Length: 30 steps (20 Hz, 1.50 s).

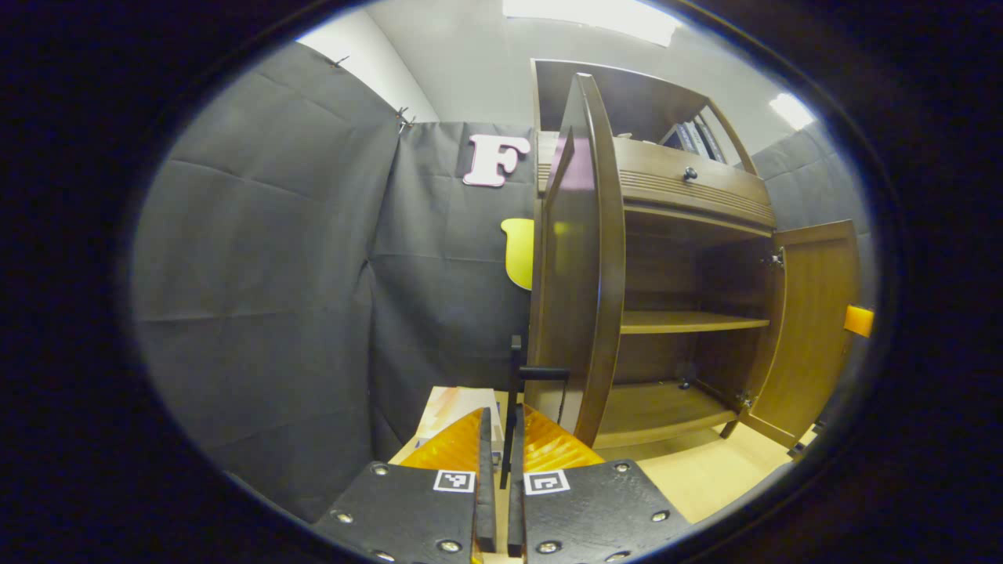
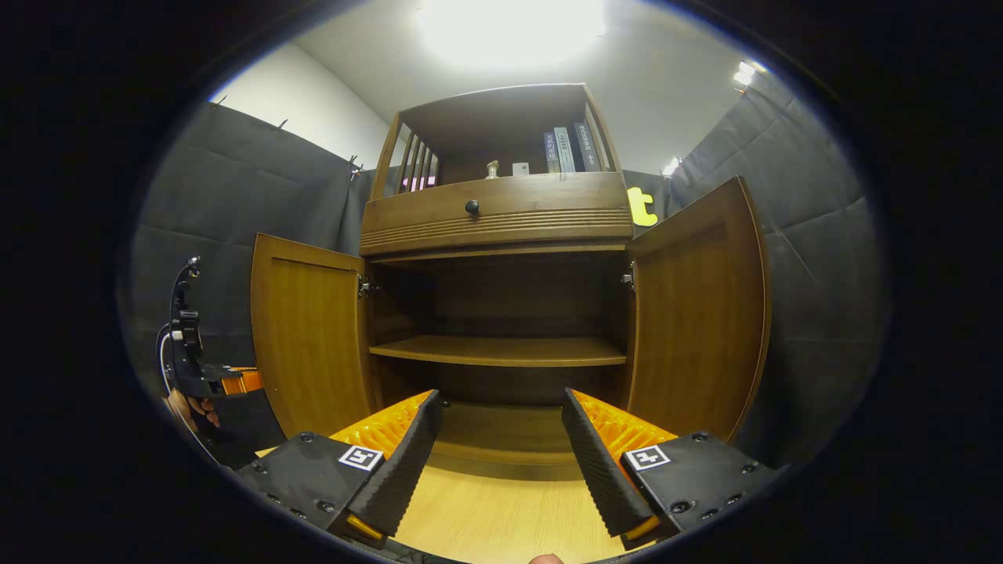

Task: Open the right door of the double-door shoe cabinet with the right hand, and open the left door with the left hand.

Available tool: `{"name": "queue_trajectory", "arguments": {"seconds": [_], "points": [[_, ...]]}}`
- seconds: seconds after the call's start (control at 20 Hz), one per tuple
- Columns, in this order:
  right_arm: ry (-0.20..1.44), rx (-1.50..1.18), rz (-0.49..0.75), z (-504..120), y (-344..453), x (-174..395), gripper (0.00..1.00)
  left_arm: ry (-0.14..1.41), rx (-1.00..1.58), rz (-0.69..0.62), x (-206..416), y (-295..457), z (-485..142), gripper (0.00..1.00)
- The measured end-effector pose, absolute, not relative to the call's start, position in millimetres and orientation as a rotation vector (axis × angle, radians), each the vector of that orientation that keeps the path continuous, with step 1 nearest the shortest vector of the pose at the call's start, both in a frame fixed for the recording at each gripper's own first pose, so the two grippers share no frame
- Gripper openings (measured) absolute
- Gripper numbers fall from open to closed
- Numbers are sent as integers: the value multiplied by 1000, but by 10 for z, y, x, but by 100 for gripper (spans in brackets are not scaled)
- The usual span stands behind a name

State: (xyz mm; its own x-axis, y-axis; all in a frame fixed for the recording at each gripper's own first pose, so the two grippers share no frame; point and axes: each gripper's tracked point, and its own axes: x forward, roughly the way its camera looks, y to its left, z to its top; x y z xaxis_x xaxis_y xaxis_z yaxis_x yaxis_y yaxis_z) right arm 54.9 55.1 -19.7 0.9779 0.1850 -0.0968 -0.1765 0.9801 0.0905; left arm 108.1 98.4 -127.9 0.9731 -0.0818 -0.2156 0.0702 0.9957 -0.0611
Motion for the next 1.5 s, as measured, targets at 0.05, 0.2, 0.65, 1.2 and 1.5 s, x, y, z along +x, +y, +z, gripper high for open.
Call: {"name": "queue_trajectory", "arguments": {"seconds": [0.05, 0.2, 0.65, 1.2, 1.5], "points": [[106, 82, 180, -193, 580, 546, 94, 213, -58, -74, 1059, 1035, -1265, 10], [102, 73, 179, -173, 664, 509, 96, 197, -57, -61, 981, 1246, -1212, 6], [65, 67, 219, -49, 723, 321, 94, 164, -48, -57, 560, 1203, -903, 6], [41, 51, 177, 75, 107, -182, 94, 139, -44, -65, -402, 426, -418, 6], [22, 68, 151, 157, -145, -329, 96, 128, -31, -61, -714, 222, -297, 8]]}}
